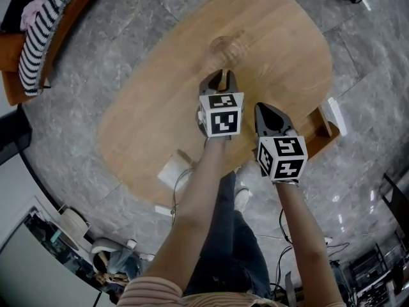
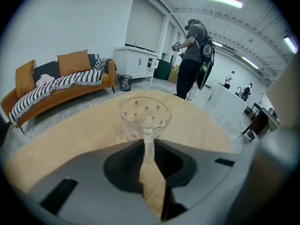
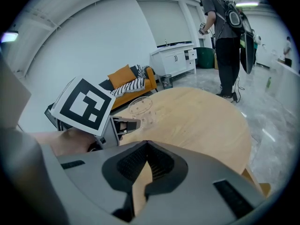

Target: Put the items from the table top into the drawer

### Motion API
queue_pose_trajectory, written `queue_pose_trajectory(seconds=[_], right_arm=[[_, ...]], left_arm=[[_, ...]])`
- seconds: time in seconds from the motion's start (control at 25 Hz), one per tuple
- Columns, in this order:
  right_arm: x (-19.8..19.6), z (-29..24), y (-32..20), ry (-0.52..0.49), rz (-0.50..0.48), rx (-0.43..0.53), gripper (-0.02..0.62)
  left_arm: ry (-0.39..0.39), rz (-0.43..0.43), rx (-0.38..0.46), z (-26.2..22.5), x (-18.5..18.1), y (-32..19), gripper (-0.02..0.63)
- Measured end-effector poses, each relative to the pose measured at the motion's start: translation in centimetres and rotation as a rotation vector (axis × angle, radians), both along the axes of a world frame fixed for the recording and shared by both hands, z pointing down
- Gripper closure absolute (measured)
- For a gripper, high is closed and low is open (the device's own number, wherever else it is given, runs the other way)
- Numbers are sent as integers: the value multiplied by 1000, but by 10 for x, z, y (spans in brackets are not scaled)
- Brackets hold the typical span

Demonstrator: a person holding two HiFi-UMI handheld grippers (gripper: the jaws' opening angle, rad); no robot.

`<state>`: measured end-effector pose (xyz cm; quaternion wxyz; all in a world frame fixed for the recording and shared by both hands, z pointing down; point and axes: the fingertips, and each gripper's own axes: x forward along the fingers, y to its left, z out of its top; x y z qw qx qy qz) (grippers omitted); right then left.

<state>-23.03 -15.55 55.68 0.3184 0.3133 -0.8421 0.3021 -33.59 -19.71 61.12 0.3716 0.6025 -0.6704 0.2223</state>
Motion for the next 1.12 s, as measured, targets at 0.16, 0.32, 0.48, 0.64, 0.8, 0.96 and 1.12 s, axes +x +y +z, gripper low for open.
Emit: queue_pose_trajectory(seconds=[0.16,0.32,0.48,0.64,0.8,0.96,1.12], right_arm=[[3,-1,1,2,10,2,586],[5,-5,3,3,19,11,586],[7,-13,1,0,28,22,586],[11,-24,-1,-11,41,41,586],[17,-36,1,-22,57,62,586],[27,-50,5,-35,84,79,586],[39,-64,12,-43,115,94,586]], left_arm=[[-9,4,6,-2,-1,1,541],[-16,8,18,-6,-2,4,545],[-37,25,27,-17,0,6,545],[-63,48,57,-35,4,6,546],[-86,78,100,-59,9,8,546],[-95,97,143,-85,16,12,546],[-98,116,182,-112,25,17,546]])
